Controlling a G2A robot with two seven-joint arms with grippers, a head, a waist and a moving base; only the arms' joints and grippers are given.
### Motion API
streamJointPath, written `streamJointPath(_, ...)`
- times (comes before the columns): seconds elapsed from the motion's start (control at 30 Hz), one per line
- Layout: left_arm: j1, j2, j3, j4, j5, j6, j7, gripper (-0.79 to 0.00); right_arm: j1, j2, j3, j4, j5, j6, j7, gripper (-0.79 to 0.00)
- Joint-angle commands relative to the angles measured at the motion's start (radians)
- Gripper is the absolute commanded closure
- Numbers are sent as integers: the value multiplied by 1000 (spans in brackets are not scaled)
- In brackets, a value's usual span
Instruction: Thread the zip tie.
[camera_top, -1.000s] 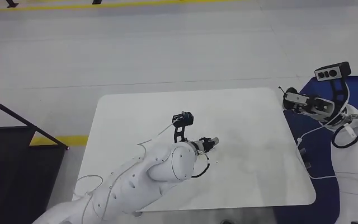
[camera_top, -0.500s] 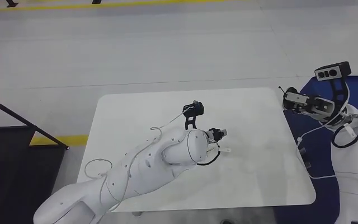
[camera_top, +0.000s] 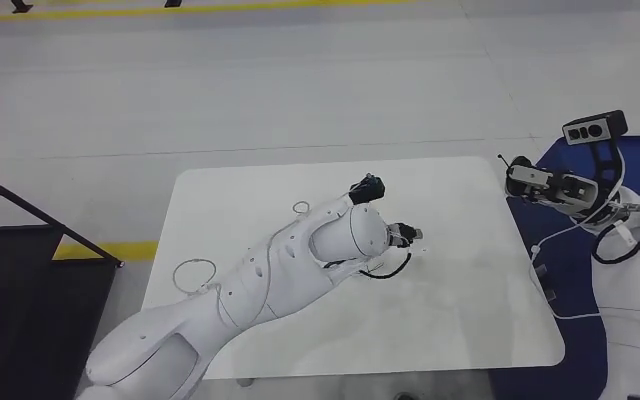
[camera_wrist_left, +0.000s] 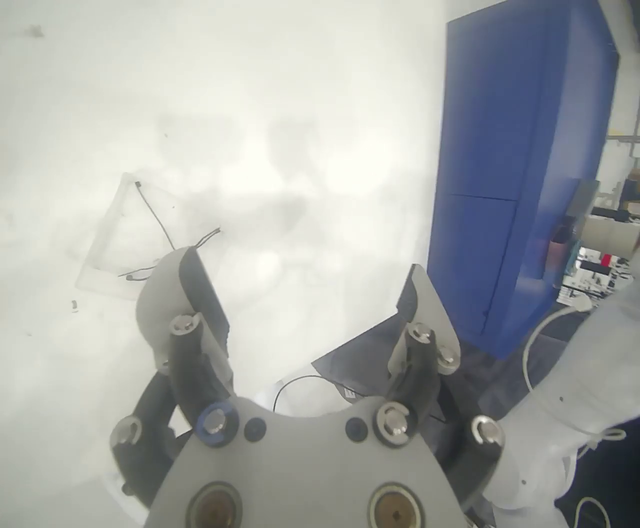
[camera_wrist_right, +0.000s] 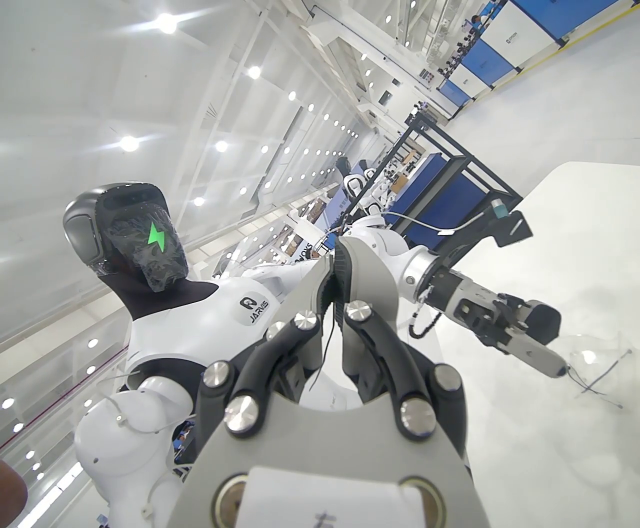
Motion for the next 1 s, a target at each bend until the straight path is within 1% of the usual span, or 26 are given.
streamJointPath(0.0,-17,-21,31,67,9,50,-11,-25,0,0,0,0,0,0,0,0)
streamJointPath(0.03,-23,-27,40,89,14,65,-13,0,0,0,0,0,0,0,0,0)
streamJointPath(0.1,-34,-46,55,136,17,94,-10,-55,0,0,0,0,0,0,0,0)
streamJointPath(0.17,-39,-64,72,175,21,119,-7,0,0,0,0,0,0,0,0,0)
streamJointPath(0.37,-47,-109,106,260,11,100,-37,0,0,0,0,0,0,0,0,0)
streamJointPath(0.47,-50,-130,119,295,18,86,-35,0,0,0,0,0,0,0,0,0)
streamJointPath(0.63,-56,-164,141,374,47,100,-16,0,0,0,0,0,0,0,0,0)
streamJointPath(0.83,-62,-204,163,453,62,93,-40,0,0,0,0,0,0,0,0,0)
streamJointPath(0.87,-62,-210,168,465,64,92,-49,-18,0,0,0,0,0,0,0,0)
streamJointPath(0.9,-64,-217,173,476,68,90,-55,-58,0,0,0,0,0,0,0,0)
streamJointPath(0.97,-65,-230,175,497,64,70,-72,-80,0,0,0,0,0,0,0,0)
